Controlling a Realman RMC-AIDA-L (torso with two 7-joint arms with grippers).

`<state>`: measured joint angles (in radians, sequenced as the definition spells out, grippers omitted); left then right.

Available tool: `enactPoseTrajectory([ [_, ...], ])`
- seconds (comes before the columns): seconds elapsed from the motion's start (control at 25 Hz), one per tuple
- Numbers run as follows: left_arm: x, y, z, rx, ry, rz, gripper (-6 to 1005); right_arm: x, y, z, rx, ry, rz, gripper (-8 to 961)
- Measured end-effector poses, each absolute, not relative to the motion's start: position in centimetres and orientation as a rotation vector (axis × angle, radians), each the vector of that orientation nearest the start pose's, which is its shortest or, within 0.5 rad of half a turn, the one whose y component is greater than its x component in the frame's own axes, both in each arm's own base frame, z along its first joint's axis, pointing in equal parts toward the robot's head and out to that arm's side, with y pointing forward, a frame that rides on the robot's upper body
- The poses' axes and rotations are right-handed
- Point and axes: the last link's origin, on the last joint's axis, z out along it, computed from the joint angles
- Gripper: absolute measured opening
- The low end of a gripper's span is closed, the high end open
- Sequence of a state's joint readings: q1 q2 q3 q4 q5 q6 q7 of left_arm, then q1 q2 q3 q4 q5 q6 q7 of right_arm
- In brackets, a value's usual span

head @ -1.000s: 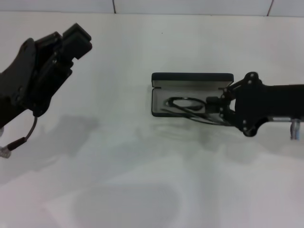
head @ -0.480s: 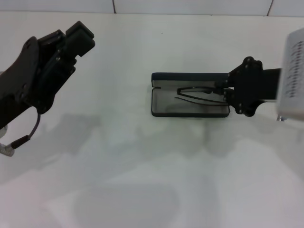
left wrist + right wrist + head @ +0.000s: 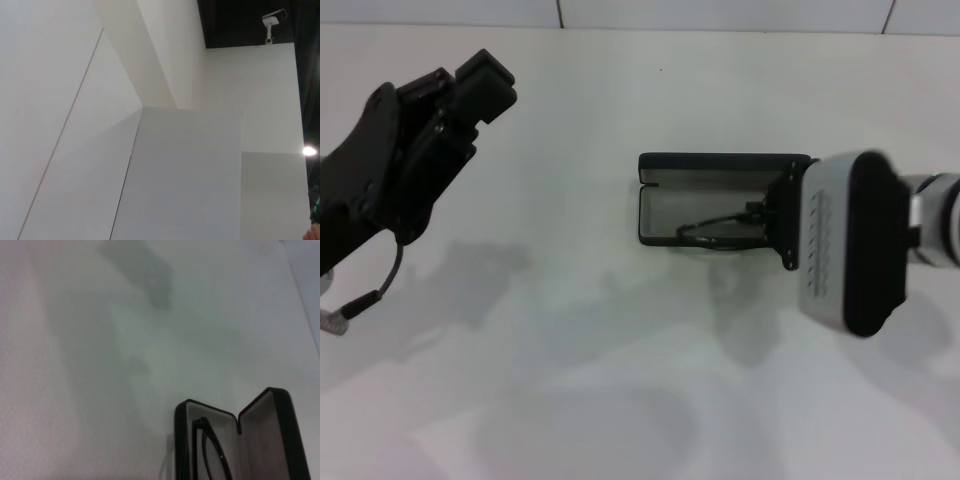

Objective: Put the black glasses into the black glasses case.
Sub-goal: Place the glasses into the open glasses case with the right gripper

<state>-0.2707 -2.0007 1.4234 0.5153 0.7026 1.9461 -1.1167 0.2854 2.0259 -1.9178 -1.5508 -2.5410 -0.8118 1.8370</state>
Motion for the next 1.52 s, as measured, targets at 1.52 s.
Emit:
enactPoseTrajectory([
  [1.52, -23.0, 24.2, 3.9, -2.264, -0.299, -1.832, 113, 16.5, 32.9, -9.3, -2.357, -0.67, -0.294, 109],
])
